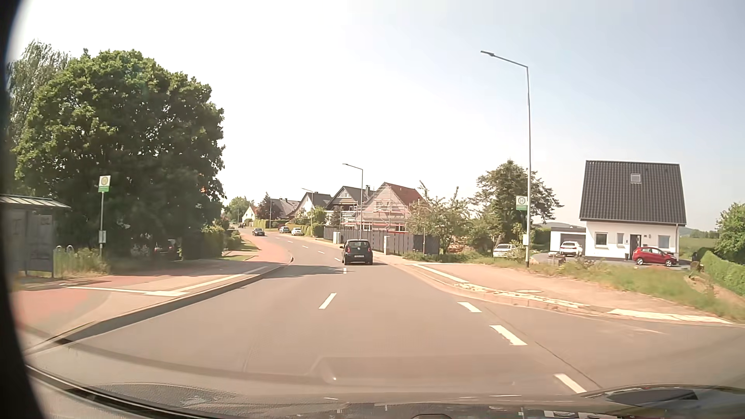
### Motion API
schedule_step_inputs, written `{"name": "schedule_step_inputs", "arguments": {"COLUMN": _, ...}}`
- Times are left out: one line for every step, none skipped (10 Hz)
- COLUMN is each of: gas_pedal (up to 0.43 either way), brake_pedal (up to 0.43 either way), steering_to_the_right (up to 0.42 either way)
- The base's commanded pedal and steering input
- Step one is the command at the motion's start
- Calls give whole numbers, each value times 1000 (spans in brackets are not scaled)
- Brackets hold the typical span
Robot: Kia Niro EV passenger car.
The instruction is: Follow the waypoints while adhering to traffic rules and regulations
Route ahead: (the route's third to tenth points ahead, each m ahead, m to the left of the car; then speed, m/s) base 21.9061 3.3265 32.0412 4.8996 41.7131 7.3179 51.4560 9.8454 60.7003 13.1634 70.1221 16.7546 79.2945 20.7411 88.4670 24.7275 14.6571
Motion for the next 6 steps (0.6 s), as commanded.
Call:
{"name": "schedule_step_inputs", "arguments": {"gas_pedal": 98, "brake_pedal": 0, "steering_to_the_right": -20}}
{"name": "schedule_step_inputs", "arguments": {"gas_pedal": 98, "brake_pedal": 0, "steering_to_the_right": -20}}
{"name": "schedule_step_inputs", "arguments": {"gas_pedal": 98, "brake_pedal": 0, "steering_to_the_right": -20}}
{"name": "schedule_step_inputs", "arguments": {"gas_pedal": 98, "brake_pedal": 0, "steering_to_the_right": -20}}
{"name": "schedule_step_inputs", "arguments": {"gas_pedal": 98, "brake_pedal": 0, "steering_to_the_right": -20}}
{"name": "schedule_step_inputs", "arguments": {"gas_pedal": 110, "brake_pedal": 0, "steering_to_the_right": -22}}
